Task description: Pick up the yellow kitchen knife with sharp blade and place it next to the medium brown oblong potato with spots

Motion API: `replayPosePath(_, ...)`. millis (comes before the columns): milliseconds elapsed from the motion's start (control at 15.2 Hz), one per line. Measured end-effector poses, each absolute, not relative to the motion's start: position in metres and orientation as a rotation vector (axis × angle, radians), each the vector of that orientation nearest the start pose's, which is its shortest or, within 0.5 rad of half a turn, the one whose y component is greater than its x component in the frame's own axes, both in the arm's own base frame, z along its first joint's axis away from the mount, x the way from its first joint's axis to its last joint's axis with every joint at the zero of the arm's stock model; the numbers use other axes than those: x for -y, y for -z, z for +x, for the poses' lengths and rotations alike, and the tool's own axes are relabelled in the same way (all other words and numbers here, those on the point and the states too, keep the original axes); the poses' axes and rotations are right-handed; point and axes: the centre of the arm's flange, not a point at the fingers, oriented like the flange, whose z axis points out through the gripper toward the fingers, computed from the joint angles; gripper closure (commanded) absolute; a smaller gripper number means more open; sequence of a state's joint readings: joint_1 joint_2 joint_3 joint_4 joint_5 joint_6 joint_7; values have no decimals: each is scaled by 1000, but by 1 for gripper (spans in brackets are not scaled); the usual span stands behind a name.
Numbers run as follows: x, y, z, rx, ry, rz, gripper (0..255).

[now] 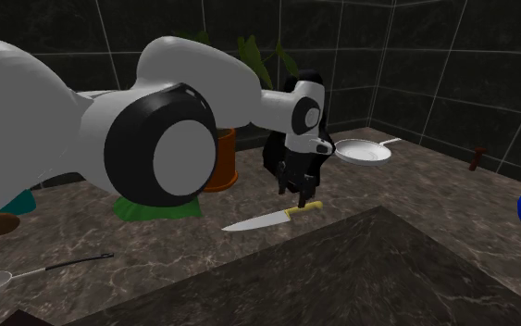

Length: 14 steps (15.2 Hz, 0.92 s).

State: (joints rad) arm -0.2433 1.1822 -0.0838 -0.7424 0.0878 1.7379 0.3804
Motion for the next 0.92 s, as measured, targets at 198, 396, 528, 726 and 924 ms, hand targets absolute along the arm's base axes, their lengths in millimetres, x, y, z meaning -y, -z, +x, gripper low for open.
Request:
replayPosePath(198,215,-184,747,-1054,-289,-2948,0)
replayPosePath(396,214,-173,746,-1054,-289,-2947,0)
replayPosePath(528,214,-171,746,-1054,-288,-2947,0)
replayPosePath(726,214,-171,746,-1054,-288,-2947,0)
replayPosePath(924,214,-171,746,-1054,-288,-2947,255)
